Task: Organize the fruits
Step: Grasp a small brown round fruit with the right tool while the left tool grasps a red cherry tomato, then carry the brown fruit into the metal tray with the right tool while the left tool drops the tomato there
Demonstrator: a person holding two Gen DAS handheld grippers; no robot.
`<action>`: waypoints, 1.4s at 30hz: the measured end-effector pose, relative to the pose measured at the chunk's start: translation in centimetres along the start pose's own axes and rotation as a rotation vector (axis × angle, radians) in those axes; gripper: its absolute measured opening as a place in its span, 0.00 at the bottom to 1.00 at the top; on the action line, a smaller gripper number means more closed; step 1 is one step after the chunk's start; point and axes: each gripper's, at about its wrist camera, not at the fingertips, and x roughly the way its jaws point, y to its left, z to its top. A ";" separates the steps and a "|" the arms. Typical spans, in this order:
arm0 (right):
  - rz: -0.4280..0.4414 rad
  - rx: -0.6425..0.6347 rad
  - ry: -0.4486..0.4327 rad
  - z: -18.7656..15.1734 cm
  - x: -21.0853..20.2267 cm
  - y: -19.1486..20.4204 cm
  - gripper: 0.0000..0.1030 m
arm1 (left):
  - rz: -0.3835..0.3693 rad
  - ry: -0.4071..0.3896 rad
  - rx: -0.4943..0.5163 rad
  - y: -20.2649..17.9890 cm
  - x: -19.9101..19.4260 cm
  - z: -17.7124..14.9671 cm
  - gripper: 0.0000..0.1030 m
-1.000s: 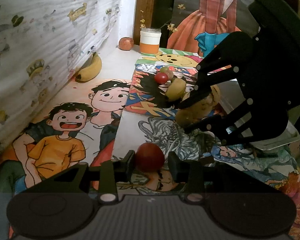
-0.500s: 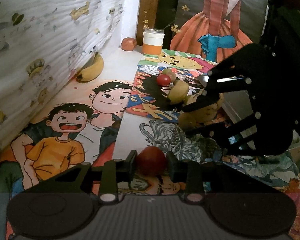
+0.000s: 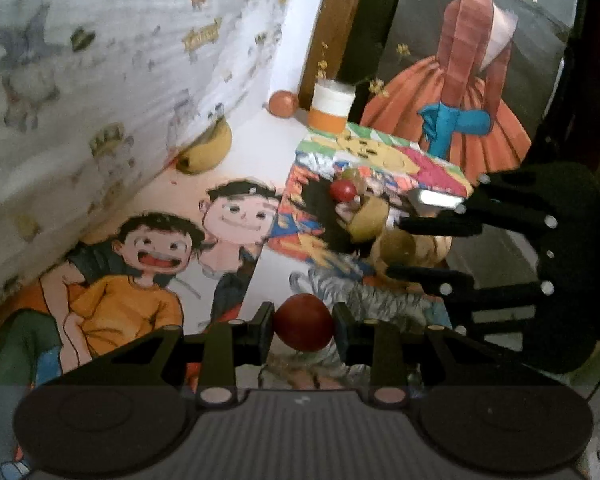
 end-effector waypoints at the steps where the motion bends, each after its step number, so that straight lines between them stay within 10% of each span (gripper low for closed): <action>1: -0.015 0.031 -0.013 0.0 -0.5 -0.5 0.29 | -0.003 -0.009 -0.007 -0.2 -0.2 0.4 0.34; 18: -0.331 0.486 -0.065 -6.6 -6.4 -12.0 0.29 | -0.131 -0.177 0.015 -8.7 2.8 10.7 0.34; 32: -0.304 0.731 0.032 -18.1 -1.8 -15.9 0.29 | -0.214 -0.034 0.085 -14.7 16.1 12.2 0.34; 42: -0.261 0.751 0.046 -18.6 -0.8 -14.9 0.29 | -0.230 -0.047 0.046 -11.3 14.5 11.9 0.35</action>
